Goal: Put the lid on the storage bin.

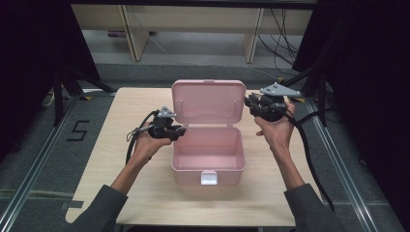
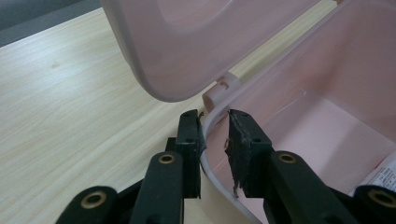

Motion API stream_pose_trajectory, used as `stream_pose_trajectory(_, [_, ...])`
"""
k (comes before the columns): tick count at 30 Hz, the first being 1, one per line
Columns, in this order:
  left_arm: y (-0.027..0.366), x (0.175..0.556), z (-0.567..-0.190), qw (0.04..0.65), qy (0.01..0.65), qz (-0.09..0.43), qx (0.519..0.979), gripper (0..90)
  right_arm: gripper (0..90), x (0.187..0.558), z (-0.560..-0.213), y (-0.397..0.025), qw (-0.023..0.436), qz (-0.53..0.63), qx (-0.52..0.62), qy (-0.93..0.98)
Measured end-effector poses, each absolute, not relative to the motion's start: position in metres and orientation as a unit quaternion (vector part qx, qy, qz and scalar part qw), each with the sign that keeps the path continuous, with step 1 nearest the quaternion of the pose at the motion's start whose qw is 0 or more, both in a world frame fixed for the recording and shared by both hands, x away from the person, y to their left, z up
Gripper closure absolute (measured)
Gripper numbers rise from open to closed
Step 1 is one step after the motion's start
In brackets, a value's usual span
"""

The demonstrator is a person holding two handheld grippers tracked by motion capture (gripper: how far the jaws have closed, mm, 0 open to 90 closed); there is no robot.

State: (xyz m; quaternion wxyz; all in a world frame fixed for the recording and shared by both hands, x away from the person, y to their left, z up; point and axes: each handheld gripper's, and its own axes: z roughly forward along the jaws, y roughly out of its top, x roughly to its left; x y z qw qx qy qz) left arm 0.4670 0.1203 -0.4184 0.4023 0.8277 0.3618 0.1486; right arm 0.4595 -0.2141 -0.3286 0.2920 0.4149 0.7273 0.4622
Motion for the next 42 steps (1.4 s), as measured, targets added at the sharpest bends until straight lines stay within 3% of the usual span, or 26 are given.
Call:
stream_pose_trajectory(2, [0.120, 0.467, -0.418, 0.399, 0.360, 0.150, 0.830, 73.8, 66.0, 0.472, -0.331, -0.212, 0.259, 0.461, 0.424, 0.735])
stream_pose_trajectory(5, [0.120, 0.467, -0.418, 0.399, 0.359, 0.152, 0.830, 73.7, 81.7, 0.487, -0.338, -0.210, 0.227, 0.466, 0.418, 0.746])
stream_pose_trajectory(27, [0.118, 0.463, -0.420, 0.406, 0.376, 0.162, 0.817, 73.3, 83.2, 0.460, -0.340, -0.208, 0.285, 0.462, 0.393, 0.742])
stream_pose_trajectory(31, [0.119, 0.463, -0.421, 0.413, 0.379, 0.158, 0.813, 73.0, 83.2, 0.455, -0.341, -0.206, 0.273, 0.465, 0.402, 0.740])
stream_pose_trajectory(40, [0.121, 0.462, -0.423, 0.424, 0.385, 0.155, 0.805, 72.5, 83.4, 0.444, -0.344, -0.205, 0.310, 0.457, 0.385, 0.739])
stream_pose_trajectory(42, [0.123, 0.461, -0.423, 0.430, 0.386, 0.148, 0.803, 71.1, 83.4, 0.443, -0.343, -0.205, 0.301, 0.458, 0.386, 0.742])
